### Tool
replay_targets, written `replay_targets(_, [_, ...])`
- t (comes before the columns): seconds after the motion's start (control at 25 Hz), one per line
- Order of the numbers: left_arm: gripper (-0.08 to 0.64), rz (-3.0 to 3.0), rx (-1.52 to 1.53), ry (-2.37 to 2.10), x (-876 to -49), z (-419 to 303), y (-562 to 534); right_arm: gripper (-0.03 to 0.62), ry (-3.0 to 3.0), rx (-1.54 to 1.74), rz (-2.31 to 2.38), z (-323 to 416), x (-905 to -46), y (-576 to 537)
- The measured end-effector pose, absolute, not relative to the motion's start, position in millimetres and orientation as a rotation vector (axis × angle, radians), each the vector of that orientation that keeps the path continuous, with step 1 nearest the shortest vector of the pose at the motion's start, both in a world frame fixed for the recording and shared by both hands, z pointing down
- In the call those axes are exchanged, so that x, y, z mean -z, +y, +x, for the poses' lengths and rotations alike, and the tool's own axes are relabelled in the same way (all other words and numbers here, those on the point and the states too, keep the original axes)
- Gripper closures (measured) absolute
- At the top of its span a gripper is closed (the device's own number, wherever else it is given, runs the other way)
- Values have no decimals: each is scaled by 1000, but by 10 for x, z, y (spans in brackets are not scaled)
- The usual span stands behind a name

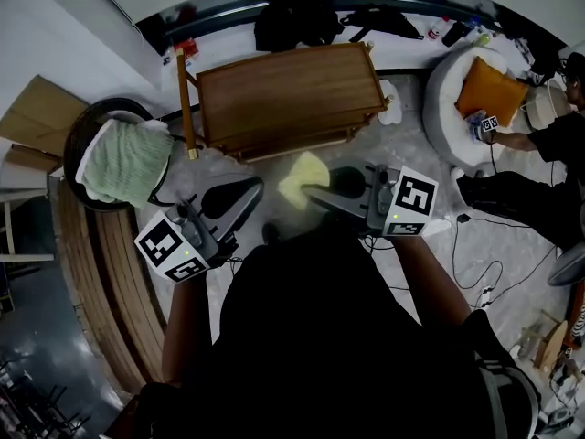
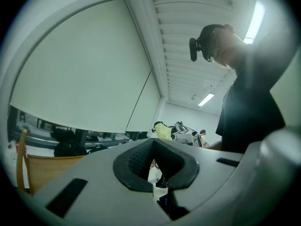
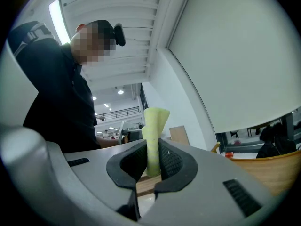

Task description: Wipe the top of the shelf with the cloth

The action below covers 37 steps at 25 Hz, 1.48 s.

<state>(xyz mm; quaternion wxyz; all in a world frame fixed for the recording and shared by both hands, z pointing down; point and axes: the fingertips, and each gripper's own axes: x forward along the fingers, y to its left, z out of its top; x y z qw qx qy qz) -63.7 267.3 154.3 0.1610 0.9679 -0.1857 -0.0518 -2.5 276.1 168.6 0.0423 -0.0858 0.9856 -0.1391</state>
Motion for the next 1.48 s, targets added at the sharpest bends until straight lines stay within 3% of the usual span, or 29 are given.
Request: replay_targets(1.48, [549, 2696, 174, -689, -1609, -848, 2522, 543, 3019, 455, -196, -138, -1771, 2492])
